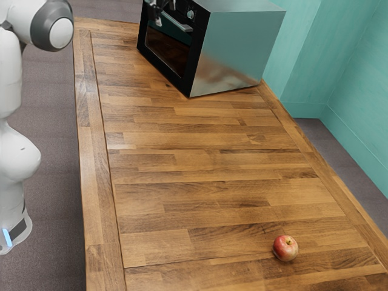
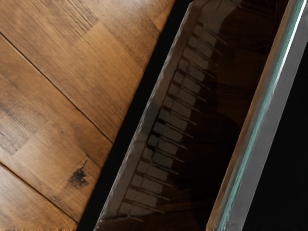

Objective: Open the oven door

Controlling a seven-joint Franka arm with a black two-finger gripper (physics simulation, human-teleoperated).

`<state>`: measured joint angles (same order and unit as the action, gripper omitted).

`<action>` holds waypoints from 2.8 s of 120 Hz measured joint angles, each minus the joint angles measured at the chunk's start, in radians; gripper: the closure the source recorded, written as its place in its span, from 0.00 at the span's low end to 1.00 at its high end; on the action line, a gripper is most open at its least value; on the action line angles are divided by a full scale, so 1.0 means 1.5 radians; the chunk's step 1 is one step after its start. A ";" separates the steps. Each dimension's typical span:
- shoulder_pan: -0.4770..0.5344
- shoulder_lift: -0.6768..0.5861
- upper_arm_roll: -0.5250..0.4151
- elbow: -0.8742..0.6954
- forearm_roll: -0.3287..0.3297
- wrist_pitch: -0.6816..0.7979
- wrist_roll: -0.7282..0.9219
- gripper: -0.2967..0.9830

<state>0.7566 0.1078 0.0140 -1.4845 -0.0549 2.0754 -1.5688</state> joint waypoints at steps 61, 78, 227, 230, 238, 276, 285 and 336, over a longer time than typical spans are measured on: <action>0.021 0.030 0.001 0.022 -0.032 0.004 0.041 0.23; 0.029 0.034 0.001 0.022 -0.037 0.004 0.049 0.23; 0.048 0.085 -0.003 0.050 -0.090 0.004 0.095 0.23; 0.048 0.084 -0.002 0.048 -0.090 0.004 0.095 0.23; 0.048 0.083 -0.002 0.039 -0.092 0.004 0.096 0.23; 0.052 0.034 0.001 -0.030 -0.101 0.004 0.099 0.23; 0.059 0.022 0.001 -0.047 -0.104 0.004 0.099 0.23; 0.085 -0.041 0.006 -0.142 -0.129 0.006 0.106 0.23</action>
<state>0.8847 0.0460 0.0229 -1.6972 -0.2485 2.0847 -1.4104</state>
